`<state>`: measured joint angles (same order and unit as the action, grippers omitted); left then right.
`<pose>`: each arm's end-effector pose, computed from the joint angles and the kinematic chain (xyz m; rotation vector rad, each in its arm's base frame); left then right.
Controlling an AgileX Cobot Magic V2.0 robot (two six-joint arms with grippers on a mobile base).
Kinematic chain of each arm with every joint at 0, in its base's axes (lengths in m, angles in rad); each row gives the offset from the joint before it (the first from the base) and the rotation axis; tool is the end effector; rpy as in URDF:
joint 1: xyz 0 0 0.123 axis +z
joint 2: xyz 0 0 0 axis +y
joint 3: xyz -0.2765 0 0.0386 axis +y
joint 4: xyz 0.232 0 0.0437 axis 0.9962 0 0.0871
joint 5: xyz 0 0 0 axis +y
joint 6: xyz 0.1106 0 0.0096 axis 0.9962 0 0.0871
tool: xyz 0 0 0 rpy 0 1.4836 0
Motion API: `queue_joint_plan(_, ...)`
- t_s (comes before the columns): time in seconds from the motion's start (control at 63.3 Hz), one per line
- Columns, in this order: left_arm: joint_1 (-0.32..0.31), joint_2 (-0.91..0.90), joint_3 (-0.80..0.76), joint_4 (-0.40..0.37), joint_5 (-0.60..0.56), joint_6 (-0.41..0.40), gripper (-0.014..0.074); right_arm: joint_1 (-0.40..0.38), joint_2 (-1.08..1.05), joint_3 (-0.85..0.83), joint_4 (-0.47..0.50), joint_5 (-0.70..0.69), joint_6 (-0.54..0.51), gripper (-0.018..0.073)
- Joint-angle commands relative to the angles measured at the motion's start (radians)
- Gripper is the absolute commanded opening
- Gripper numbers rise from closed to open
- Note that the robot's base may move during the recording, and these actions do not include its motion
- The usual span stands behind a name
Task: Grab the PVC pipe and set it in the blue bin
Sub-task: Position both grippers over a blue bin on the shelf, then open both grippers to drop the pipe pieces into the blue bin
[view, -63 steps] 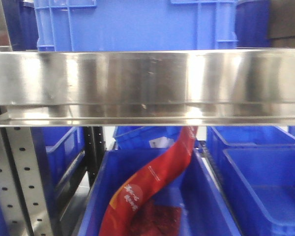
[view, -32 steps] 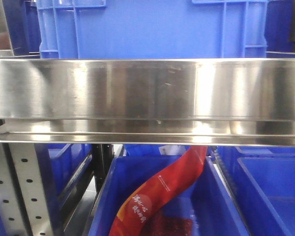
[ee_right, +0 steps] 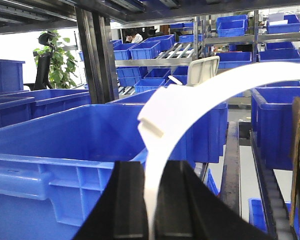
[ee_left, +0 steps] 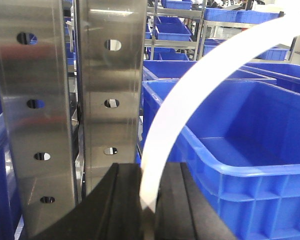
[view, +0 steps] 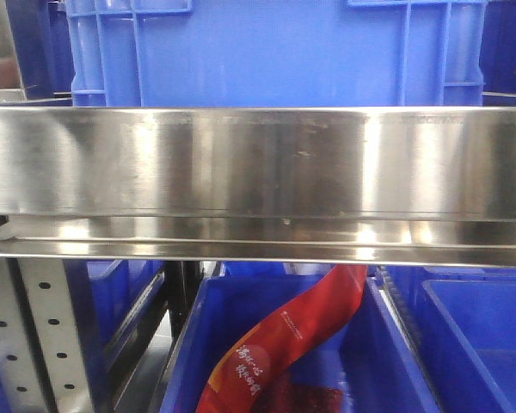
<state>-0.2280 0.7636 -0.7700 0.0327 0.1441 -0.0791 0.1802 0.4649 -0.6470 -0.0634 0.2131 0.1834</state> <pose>0.1653 -0.0378 0.3816 0.1435 1.6189 -0.2078 0.0999 0.0167 0.3727 -0.0339 1.5182 0.2314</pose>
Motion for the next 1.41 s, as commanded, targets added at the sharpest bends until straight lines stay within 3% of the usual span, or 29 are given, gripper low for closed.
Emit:
queue_joint_plan(0.0, -0.004, -0.004, -0.002, 0.0, -0.032, -0.002, -0.0111, 0.0, -0.003, -0.002, -0.013, -0.026, -0.007, -0.0169)
queue_joint_plan(0.648, -0.007, 0.002, -0.012, -0.023, -0.046, -0.002, -0.0111, 0.003, 0.005, -0.007, -0.008, -0.055, -0.007, -0.0169)
queue_joint_plan(0.743, -0.059, 0.002, -0.092, -0.033, 0.048, -0.002, -0.0111, 0.015, 0.021, -0.06, 0.028, -0.084, -0.007, -0.0169)
queue_joint_plan(0.837, -0.15, 0.02, -0.193, -0.022, 0.131, 0.013, -0.0111, 0.049, 0.06, -0.14, 0.03, -0.086, -0.007, -0.0169)
queue_joint_plan(0.964, -0.283, 0.082, -0.287, -0.009, 0.146, 0.091, -0.0111, 0.104, 0.162, -0.234, 0.019, -0.047, -0.019, -0.0169)
queue_joint_plan(1.059, -0.358, 0.158, -0.343, 0.036, 0.146, 0.098, -0.0111, 0.158, 0.262, -0.289, 0.019, -0.049, -0.047, -0.0169)
queue_joint_plan(1.217, -0.384, 0.302, -0.453, 0.041, 0.146, 0.098, -0.0111, 0.243, 0.451, -0.404, 0.019, -0.048, -0.047, -0.0169)
queue_joint_plan(1.39, -0.377, 0.483, -0.618, 0.016, 0.18, 0.092, -0.0111, 0.262, 0.642, -0.537, 0.019, -0.048, -0.047, -0.0169)
